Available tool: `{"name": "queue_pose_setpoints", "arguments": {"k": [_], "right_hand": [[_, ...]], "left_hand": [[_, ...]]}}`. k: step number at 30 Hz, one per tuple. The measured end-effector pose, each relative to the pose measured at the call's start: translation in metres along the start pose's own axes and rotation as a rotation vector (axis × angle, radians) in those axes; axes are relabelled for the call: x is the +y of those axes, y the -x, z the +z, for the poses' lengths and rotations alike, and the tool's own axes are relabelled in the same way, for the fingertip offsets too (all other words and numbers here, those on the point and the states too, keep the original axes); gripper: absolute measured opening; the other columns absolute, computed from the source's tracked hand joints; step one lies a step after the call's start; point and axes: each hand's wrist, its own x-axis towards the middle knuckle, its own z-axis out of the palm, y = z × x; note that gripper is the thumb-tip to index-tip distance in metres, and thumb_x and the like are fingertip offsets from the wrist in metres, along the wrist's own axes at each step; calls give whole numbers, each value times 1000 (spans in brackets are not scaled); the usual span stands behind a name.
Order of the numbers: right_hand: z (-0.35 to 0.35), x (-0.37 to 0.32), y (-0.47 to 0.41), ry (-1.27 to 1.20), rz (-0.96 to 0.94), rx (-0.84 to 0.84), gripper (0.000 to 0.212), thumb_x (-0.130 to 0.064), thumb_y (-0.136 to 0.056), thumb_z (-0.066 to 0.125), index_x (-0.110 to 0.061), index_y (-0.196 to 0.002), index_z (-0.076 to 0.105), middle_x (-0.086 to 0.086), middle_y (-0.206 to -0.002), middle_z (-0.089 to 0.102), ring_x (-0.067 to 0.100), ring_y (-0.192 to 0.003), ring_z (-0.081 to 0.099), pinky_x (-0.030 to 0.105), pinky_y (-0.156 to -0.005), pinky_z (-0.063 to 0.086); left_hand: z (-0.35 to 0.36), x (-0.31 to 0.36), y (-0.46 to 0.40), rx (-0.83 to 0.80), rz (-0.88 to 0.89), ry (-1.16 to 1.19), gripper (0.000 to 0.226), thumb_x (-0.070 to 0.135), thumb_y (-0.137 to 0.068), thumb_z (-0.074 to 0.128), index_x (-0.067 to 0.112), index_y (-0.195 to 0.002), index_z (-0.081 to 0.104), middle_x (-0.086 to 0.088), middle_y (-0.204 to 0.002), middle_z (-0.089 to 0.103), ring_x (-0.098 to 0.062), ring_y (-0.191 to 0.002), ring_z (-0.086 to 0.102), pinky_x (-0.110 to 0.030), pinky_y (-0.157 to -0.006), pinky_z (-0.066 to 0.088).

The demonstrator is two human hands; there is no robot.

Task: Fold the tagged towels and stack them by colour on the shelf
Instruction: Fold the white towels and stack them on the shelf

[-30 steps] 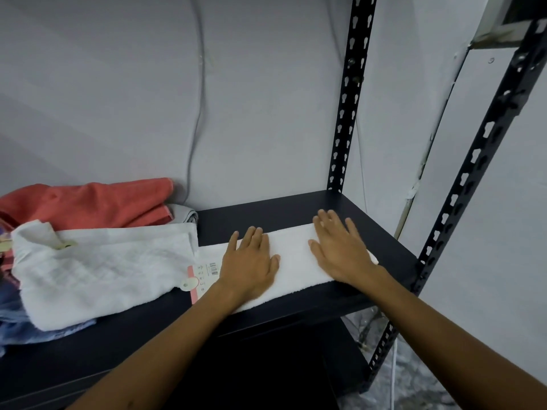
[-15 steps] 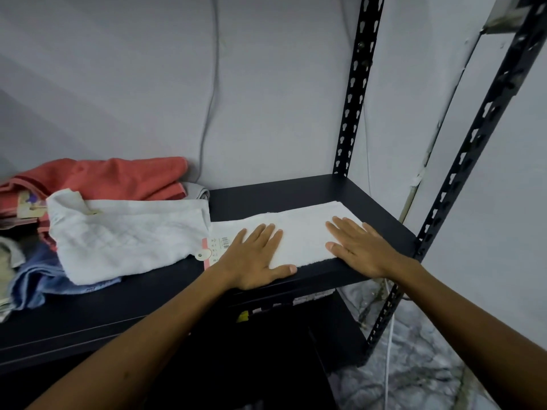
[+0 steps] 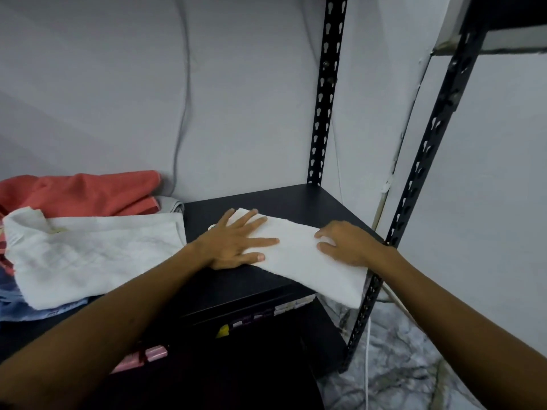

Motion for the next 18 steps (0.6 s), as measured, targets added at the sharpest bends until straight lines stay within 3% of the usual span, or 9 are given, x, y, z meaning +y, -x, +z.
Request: {"name": "queue_pose_setpoints", "arguments": {"k": [2, 4, 7, 9, 12, 15, 18], "right_hand": [[2, -1, 4, -30, -16, 49, 35, -43, -97, 51, -28, -127, 60, -5, -108, 54, 16, -104, 55, 30, -85, 41], [3, -6, 11, -166, -56, 54, 33, -42, -97, 53, -27, -125, 63, -9, -93, 57, 6, -85, 56, 23, -76, 42], [10, -13, 25, -363, -138, 73, 26, -26, -98, 56, -28, -122, 66, -8, -88, 60, 2, -76, 56, 15, -70, 42], [21, -13, 33, -425, -188, 103, 32, -10, -94, 57, -25, -120, 68, -8, -96, 60, 3, -80, 56, 16, -73, 42], [40, -5, 47, -329, -286, 150, 55, 0, -77, 51, -21, -127, 64, -9, -121, 58, 9, -105, 51, 19, -91, 40], [56, 10, 58, 6, -391, 302, 75, -2, -67, 53, -25, -138, 53, 0, -143, 48, 18, -120, 40, 33, -88, 37], [73, 14, 61, 171, -410, 437, 81, -6, -70, 78, -27, -141, 44, 6, -146, 43, 27, -119, 43, 39, -80, 40]], "left_hand": [[2, -23, -1, 10, -144, -17, 54, 74, -91, 5, 65, -143, -5, 5, -164, -14, -16, -146, -26, -59, -117, -9], [4, -39, 1, 19, -306, -17, 56, 70, -92, 11, 60, -146, -2, -2, -165, -10, -21, -149, -19, -60, -118, -1], [5, -34, 11, 181, -435, 138, 57, 34, -97, 44, 41, -151, 28, -14, -162, 16, -30, -151, 9, -53, -119, 17], [4, -9, 26, 317, -355, 382, 56, 23, -86, 47, 30, -142, 50, -11, -154, 37, -26, -145, 30, -43, -117, 29], [5, 41, 56, 284, -114, 571, 61, 19, -79, 49, 31, -138, 55, -2, -152, 42, -12, -144, 32, -29, -119, 24], [17, 76, 75, 289, 34, 359, 66, 29, -78, 52, 38, -143, 44, -2, -157, 34, -15, -148, 24, -38, -119, 20], [26, 88, 76, 319, 56, 76, 66, 44, -80, 59, 38, -143, 42, -11, -154, 38, -27, -144, 34, -51, -112, 33]]}}
